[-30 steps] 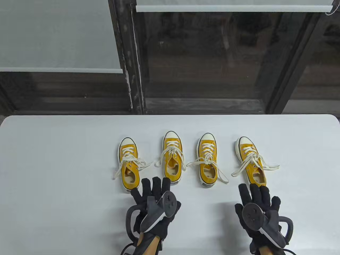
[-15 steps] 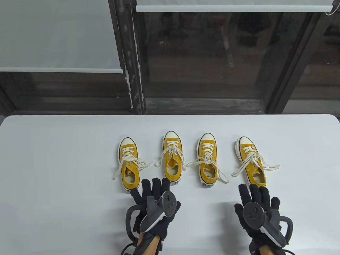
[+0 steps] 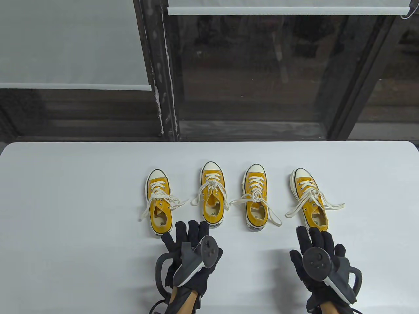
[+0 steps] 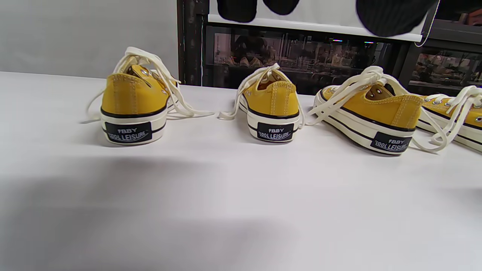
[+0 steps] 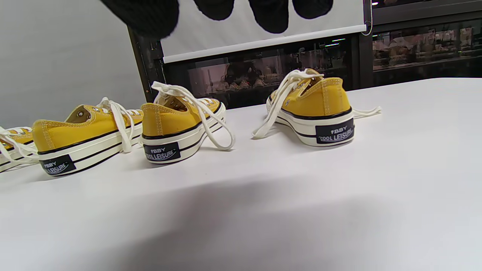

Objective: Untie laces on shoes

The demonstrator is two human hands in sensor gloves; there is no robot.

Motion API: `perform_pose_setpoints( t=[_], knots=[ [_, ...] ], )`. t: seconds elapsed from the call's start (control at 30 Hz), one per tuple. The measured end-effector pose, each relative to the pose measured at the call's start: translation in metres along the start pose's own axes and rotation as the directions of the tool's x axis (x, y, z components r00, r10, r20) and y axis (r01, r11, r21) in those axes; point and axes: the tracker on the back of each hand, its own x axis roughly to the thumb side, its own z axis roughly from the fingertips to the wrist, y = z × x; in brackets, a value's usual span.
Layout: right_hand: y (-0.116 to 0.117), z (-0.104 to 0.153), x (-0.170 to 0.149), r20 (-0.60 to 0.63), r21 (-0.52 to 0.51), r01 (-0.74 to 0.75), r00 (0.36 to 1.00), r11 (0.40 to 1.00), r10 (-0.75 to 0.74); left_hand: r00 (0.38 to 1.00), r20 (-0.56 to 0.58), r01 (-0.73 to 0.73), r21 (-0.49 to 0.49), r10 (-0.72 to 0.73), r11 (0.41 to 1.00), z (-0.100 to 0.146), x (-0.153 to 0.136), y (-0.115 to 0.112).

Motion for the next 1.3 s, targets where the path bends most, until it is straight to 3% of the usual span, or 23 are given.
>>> perform_pose_setpoints(
  t=[0.17,0.4,0.57,0.8,0.97,1.07,1.17,1.3],
  knots=[
    [-0.012,-0.013,-0.006,-0.081,0.046,0.136,0.988,0.990,-0.132,1.000,0.012,-0.008,-0.003,0.008,1.000,0.000,0.002,0.001],
    [-0.038,-0.060,-0.038,-0.287,0.093,0.265,0.930,0.960,-0.229,0.999,0.049,-0.023,0.001,0.023,1.000,0.003,0.007,0.003],
    [-0.039,-0.100,-0.057,-0.427,0.137,0.232,0.891,0.963,-0.154,0.997,0.072,-0.024,-0.017,0.025,1.000,0.003,0.011,0.003],
    [-0.009,-0.144,-0.079,-0.543,0.254,0.141,0.839,0.957,0.021,0.992,0.100,-0.077,-0.023,0.079,0.997,0.005,0.012,0.008],
    [0.017,-0.167,-0.080,-0.520,0.317,0.018,0.840,0.948,0.158,0.990,0.102,-0.093,-0.038,0.097,0.995,0.005,0.011,0.007],
    [0.027,-0.176,-0.081,-0.515,0.325,0.014,0.841,0.946,0.165,0.990,0.098,-0.096,-0.035,0.099,0.995,0.005,0.011,0.008],
    [0.025,-0.181,-0.082,-0.472,0.297,-0.071,0.856,0.952,0.211,0.990,0.092,-0.102,-0.037,0.105,0.994,0.005,0.010,0.008],
    [0.013,-0.180,-0.082,-0.461,0.323,0.037,0.879,0.946,0.123,0.989,0.082,-0.117,-0.038,0.120,0.992,0.004,0.007,0.009]
  ],
)
